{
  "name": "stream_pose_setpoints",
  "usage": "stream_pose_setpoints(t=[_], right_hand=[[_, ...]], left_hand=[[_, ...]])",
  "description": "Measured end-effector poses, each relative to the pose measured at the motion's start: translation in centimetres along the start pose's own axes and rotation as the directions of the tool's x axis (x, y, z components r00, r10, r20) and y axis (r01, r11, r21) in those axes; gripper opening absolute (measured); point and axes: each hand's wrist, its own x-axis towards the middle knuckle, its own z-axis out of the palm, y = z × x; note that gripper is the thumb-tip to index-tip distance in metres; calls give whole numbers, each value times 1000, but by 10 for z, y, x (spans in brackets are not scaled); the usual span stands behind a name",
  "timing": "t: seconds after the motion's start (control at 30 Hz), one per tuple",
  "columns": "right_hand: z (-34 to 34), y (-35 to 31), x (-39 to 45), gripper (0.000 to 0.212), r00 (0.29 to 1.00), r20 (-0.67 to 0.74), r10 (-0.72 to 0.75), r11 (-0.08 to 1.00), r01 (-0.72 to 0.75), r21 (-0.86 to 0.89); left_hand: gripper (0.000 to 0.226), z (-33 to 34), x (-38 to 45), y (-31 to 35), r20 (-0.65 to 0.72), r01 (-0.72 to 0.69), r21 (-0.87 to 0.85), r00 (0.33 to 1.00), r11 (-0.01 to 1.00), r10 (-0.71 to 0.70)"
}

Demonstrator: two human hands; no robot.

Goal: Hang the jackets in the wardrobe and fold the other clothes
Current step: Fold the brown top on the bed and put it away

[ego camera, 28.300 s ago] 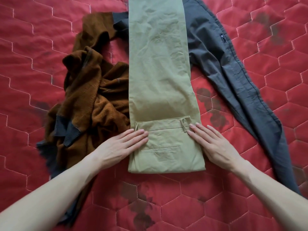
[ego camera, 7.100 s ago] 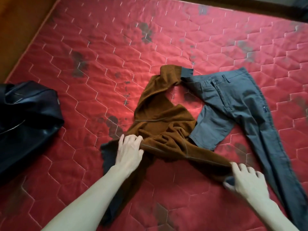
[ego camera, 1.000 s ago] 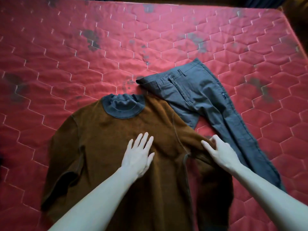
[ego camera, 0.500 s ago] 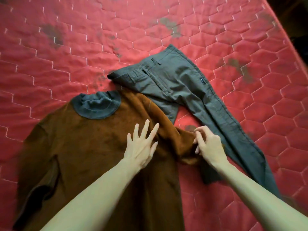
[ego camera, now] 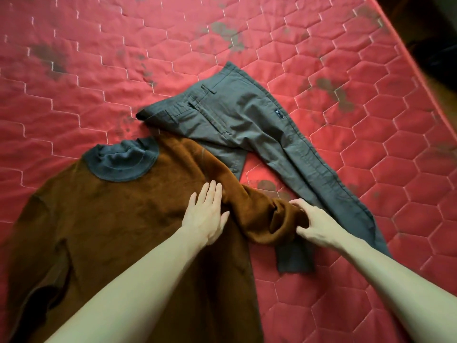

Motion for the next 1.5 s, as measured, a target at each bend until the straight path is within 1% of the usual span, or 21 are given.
stream_pose_setpoints(t=[0.07,0.17,0.27,0.33,0.4,0.47,0.53,0.57,0.67,0.73,0.83,0.93,0.97,1.0,1.03,1.07,1.1,1.13,1.23,1.33,1.5], right_hand=[[-4,0,-6,38,994,-69,-87,993,92,79],[-26,-6,-12,19,913,-400,-86,968,172,183],[-58,-4,-12,28,658,-753,-14,989,122,89],[-81,-4,-10,48,518,-854,59,997,4,71],[-91,2,-2,70,541,-839,60,997,-80,20],[-86,13,9,73,661,-750,14,978,-164,-125],[-72,30,18,45,755,-655,37,978,-163,-131],[-68,35,20,30,764,-640,86,991,-133,-25],[-65,44,33,39,683,-664,304,940,-100,327],[-71,53,42,43,618,-627,474,868,-206,452],[-85,58,42,78,499,-511,700,703,-354,617],[-65,163,120,123,496,-425,757,611,-306,730],[-61,203,140,143,492,-422,761,608,-316,728],[-58,221,156,146,523,-331,785,493,-205,845],[-62,230,147,124,568,-337,750,479,-116,870],[-70,204,138,87,622,-224,750,364,-105,926],[-89,161,113,59,638,-189,747,343,-126,931],[-107,121,95,46,593,-214,776,359,-137,923],[-119,123,87,48,554,-383,739,466,-9,885],[-134,130,80,47,564,-407,719,530,-64,846],[-149,138,70,31,601,-450,661,570,-13,821]], left_hand=[[75,-1,0,2,6,16,16,1000,1000,-16],[76,-3,2,8,-13,43,3,999,999,-43],[77,-7,4,15,-54,36,7,998,999,-35],[76,-9,9,18,-96,51,5,994,999,-50],[73,-12,17,21,-180,72,4,981,997,-70],[68,-10,26,23,-261,31,43,965,999,-18],[68,-6,35,26,-278,-52,85,958,995,74],[68,-4,39,29,-275,-84,85,956,993,105],[66,0,49,39,-254,-131,56,957,990,142],[65,1,54,43,-213,-153,53,964,987,161],[59,-3,66,49,-285,-123,11,951,992,121],[41,-11,85,55,-461,-115,46,879,992,124],[37,-17,91,56,-459,-109,49,880,993,119],[34,-24,98,56,-423,-99,47,900,994,109],[32,-31,104,57,-363,-86,39,927,996,94],[30,-38,110,57,-289,-76,18,954,997,78],[31,-43,115,58,-204,-70,-17,977,997,65],[36,-50,120,59,-118,-61,-49,991,997,55],[44,-68,129,62,54,-42,-37,998,998,43],[26,-81,135,64,110,-34,3,993,999,33],[17,-110,143,61,-126,-27,-434,992,900,-31]])
